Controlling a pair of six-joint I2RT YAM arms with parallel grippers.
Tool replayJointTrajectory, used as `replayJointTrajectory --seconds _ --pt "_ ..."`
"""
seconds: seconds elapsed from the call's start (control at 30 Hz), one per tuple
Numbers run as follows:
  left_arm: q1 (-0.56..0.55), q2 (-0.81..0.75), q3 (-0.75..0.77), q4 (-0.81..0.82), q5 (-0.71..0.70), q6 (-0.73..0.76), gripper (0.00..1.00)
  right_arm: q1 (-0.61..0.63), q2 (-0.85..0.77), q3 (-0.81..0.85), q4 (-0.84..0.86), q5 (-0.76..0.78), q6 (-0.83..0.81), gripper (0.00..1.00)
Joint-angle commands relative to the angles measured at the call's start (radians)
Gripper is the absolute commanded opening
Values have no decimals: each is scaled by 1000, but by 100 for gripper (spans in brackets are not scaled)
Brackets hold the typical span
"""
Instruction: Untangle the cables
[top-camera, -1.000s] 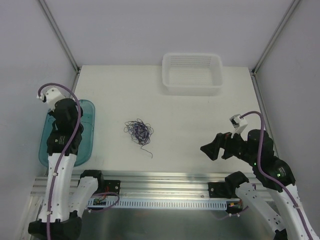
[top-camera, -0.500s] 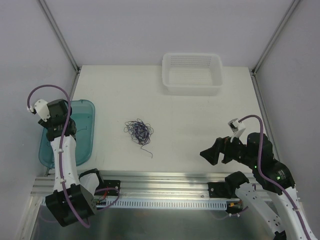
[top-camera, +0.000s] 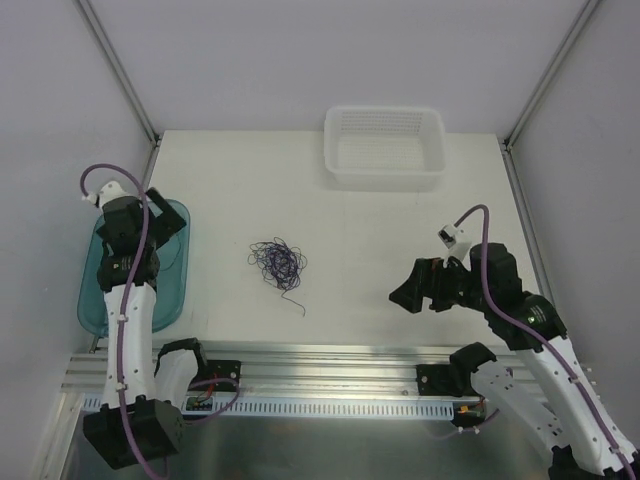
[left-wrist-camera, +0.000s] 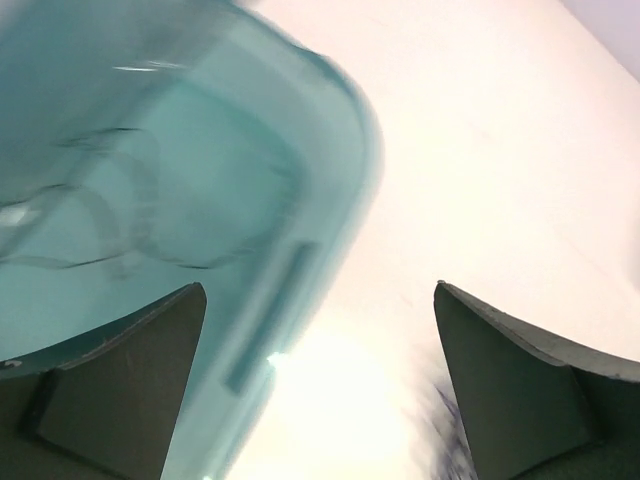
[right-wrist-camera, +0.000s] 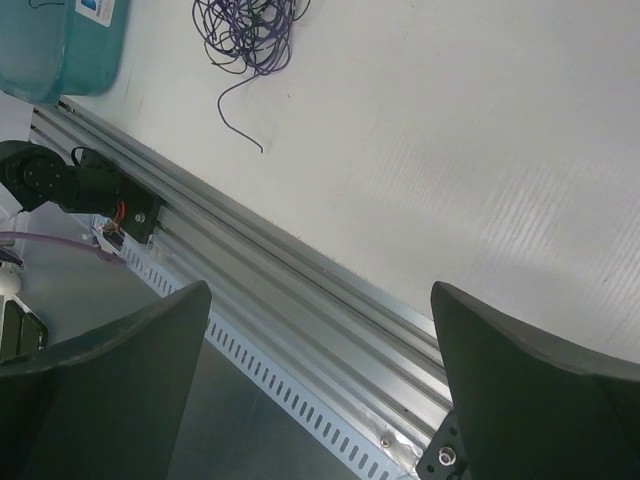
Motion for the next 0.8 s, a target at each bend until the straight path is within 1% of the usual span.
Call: replayJointTrajectory --seconds 0.0,0.03,0.1,0.13,0.2,0.23,0.27,0.37,0.47,0.53,0.6,0.7,0.73,0.77 --pt "-147 30 43 35 370 75 99 26 48 -8 122 14 42 97" --pt "-235 39 35 33 401 68 99 48 72 -9 139 24 57 97" --pt "-314 72 21 35 438 43 99 74 94 -17 185 58 75 97" --pt "-395 88 9 36 438 26 99 110 116 -19 201 70 84 97" --pt "-469 128 -2 41 421 3 99 160 134 -25 230 124 107 97" --pt "-500 143 -15 44 397 -24 99 213 138 -34 241 147 118 97" --pt "-556 172 -23 62 383 -35 99 242 152 -38 250 191 132 97" --pt "-628 241 -52 94 280 -95 99 348 178 -68 291 269 157 97" --pt "-647 304 -75 128 227 -181 97 430 206 -95 357 322 189 97" --pt "-675 329 -98 170 184 -236 91 468 247 -100 402 346 206 97" --pt "-699 361 -115 190 128 -258 87 493 290 -100 441 353 209 97" --pt "-724 389 -141 203 94 -291 76 533 331 -92 475 391 207 97" --pt "-734 390 -149 213 91 -301 63 548 353 -91 483 396 206 97" --pt "-745 389 -155 217 93 -305 53 556 361 -94 491 400 204 97"
